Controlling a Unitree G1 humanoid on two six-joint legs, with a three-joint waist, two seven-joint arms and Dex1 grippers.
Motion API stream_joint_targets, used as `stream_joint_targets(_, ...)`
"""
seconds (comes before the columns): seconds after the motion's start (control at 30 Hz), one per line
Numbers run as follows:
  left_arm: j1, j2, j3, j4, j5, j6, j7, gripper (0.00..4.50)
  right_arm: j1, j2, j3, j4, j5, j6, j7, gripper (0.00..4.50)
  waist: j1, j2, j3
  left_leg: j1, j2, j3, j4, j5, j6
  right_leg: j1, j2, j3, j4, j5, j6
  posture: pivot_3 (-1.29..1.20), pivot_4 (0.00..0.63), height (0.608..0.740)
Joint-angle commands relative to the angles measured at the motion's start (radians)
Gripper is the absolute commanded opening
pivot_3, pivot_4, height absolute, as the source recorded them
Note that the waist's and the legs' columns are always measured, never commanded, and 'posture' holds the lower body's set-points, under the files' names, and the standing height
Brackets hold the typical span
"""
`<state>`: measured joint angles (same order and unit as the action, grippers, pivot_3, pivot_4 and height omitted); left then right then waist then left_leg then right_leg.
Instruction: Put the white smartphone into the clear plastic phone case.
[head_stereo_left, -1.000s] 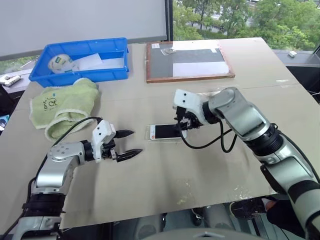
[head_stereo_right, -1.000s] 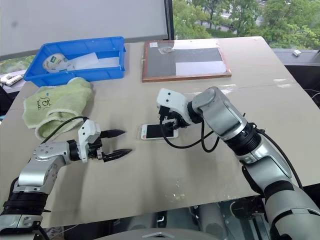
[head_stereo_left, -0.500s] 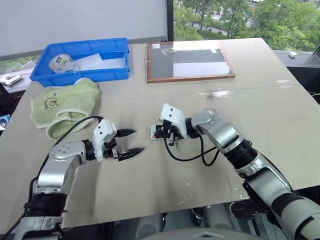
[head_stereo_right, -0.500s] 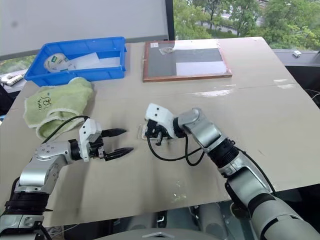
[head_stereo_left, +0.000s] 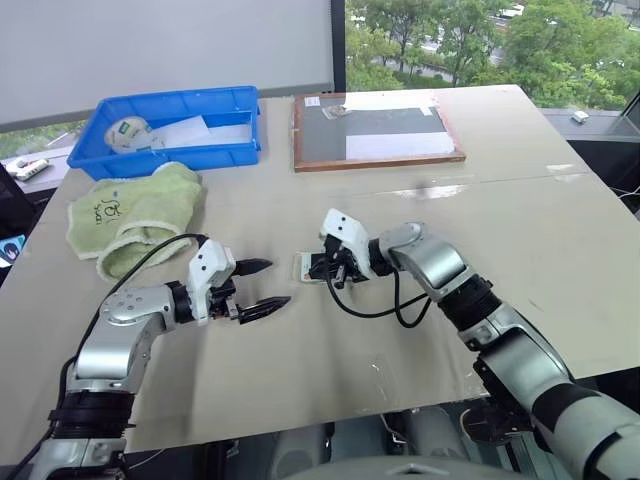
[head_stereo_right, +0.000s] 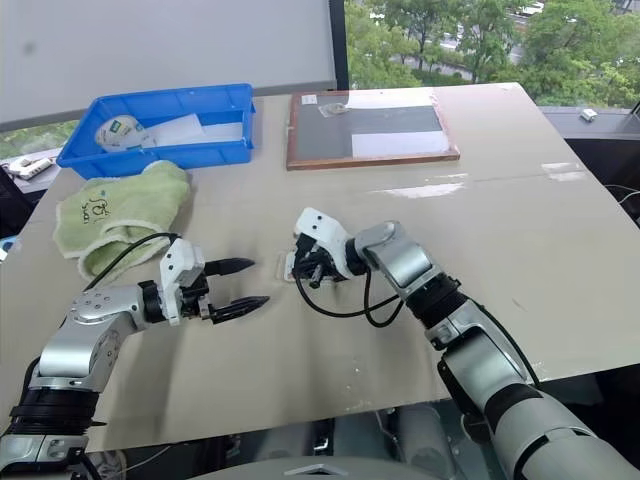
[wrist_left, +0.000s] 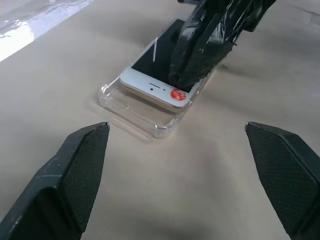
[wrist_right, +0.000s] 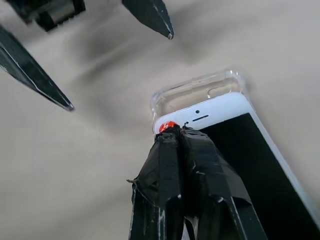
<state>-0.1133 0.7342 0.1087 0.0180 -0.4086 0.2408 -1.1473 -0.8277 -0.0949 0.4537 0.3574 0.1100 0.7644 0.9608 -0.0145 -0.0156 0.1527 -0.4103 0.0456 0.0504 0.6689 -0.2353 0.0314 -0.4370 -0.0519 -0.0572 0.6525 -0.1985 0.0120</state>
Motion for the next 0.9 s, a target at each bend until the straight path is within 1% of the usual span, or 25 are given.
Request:
stream_joint_targets(0.03, -0.008, 0.002, 0.020, -0.025, -0.020, -0.001, 0.002, 4.50, 0.058, -0.010, 0.044, 0.143, -0.049, 0.067, -0.048, 0.12, 0.000, 0.001, -0.002, 0.000, 0.000, 0.000, 0.000, 0.000, 0.000, 0.000, 0.000, 0.000, 0.000, 0.000, 0.000, 0.00, 0.150, 0.740)
stream_joint_targets(0.13, -0.010, 0.004, 0.018, -0.024, -0.021, 0.000, 0.003, 4.50, 0.048, 0.006, 0.011, 0.206, -0.058, 0.035, -0.106, 0.12, -0.001, 0.003, -0.006, 0.001, 0.000, 0.000, 0.000, 0.000, 0.000, 0.000, 0.000, 0.000, 0.000, 0.000, 0.000, 0.00, 0.150, 0.740)
stream_joint_targets(0.2, -0.010, 0.004, 0.018, -0.024, -0.021, 0.001, 0.003, 4.50, 0.035, 0.021, -0.024, 0.243, -0.053, 0.030, -0.139, 0.12, 0.000, 0.003, -0.006, 0.007, 0.000, 0.000, -0.001, 0.000, 0.000, 0.005, -0.001, 0.000, 0.000, -0.001, -0.001, 0.00, 0.150, 0.740)
stream_joint_targets(0.27, -0.010, 0.004, 0.018, -0.024, -0.020, 0.000, 0.003, 4.50, 0.029, 0.026, -0.036, 0.262, -0.055, 0.025, -0.148, 0.12, 0.000, 0.006, -0.008, 0.011, 0.000, 0.000, -0.002, -0.003, -0.005, 0.008, -0.004, 0.000, 0.000, -0.001, -0.001, 0.00, 0.150, 0.740)
stream_joint_targets(0.43, -0.012, 0.002, 0.016, -0.021, -0.019, -0.002, 0.003, 4.50, 0.035, 0.032, -0.055, 0.257, -0.042, 0.003, -0.140, 0.12, 0.002, 0.009, -0.010, 0.011, -0.001, 0.000, -0.003, -0.003, -0.005, 0.008, -0.011, -0.004, 0.000, -0.001, -0.001, 0.00, 0.150, 0.740)
stream_joint_targets(0.6, -0.016, -0.003, 0.015, -0.015, -0.018, -0.001, 0.009, 4.50, 0.084, 0.004, -0.044, 0.119, 0.001, -0.009, -0.056, 0.12, 0.002, 0.008, -0.010, 0.010, -0.001, 0.000, -0.003, -0.003, -0.005, 0.008, -0.011, -0.005, -0.002, -0.001, -0.001, 0.00, 0.150, 0.740)
stream_joint_targets(0.7, -0.029, -0.016, 0.021, -0.004, -0.019, 0.013, 0.037, 4.50, 0.102, -0.010, -0.085, 0.011, 0.043, -0.014, -0.039, 0.12, 0.003, 0.008, -0.010, 0.008, -0.002, 0.000, -0.005, -0.002, -0.004, 0.008, -0.011, -0.006, -0.007, -0.001, -0.001, 0.00, 0.150, 0.740)
stream_joint_targets(0.77, -0.042, -0.025, 0.025, 0.007, -0.024, 0.031, 0.055, 4.50, 0.108, -0.011, -0.141, -0.094, 0.097, -0.008, -0.038, 0.12, 0.003, 0.007, -0.011, 0.005, -0.002, -0.001, -0.007, 0.000, 0.000, 0.006, -0.010, -0.007, -0.010, -0.001, -0.001, 0.00, 0.150, 0.740)
stream_joint_targets(0.8, -0.047, -0.025, 0.025, 0.012, -0.024, 0.038, 0.059, 4.24, 0.108, -0.015, -0.164, -0.143, 0.120, 0.004, -0.039, 0.04, 0.004, 0.007, -0.010, 0.002, -0.002, -0.001, -0.007, 0.000, 0.000, 0.005, -0.010, -0.008, -0.011, -0.001, -0.001, 0.00, 0.150, 0.740)
stream_joint_targets(0.83, -0.049, -0.023, 0.023, 0.016, -0.026, 0.047, 0.055, 3.98, 0.109, -0.021, -0.187, -0.199, 0.143, 0.020, -0.043, 0.00, 0.003, 0.006, -0.009, -0.005, -0.003, -0.003, -0.007, 0.000, 0.000, -0.001, -0.008, -0.009, -0.010, -0.001, -0.001, 0.00, 0.150, 0.740)
stream_joint_targets(0.87, -0.051, -0.021, 0.022, 0.018, -0.028, 0.050, 0.049, 3.78, 0.110, -0.028, -0.201, -0.240, 0.157, 0.031, -0.051, 0.00, 0.002, 0.006, -0.007, -0.007, -0.003, -0.002, -0.007, 0.000, 0.000, -0.003, -0.007, -0.008, -0.010, 0.000, -0.001, 0.00, 0.150, 0.740)
stream_joint_targets(0.9, -0.051, -0.020, 0.022, 0.019, -0.028, 0.053, 0.047, 3.22, 0.112, -0.038, -0.217, -0.285, 0.166, 0.045, -0.067, 0.00, 0.001, 0.006, -0.006, -0.008, -0.003, -0.001, -0.007, 0.000, 0.000, -0.005, -0.007, -0.007, -0.010, 0.001, -0.001, 0.00, 0.150, 0.740)
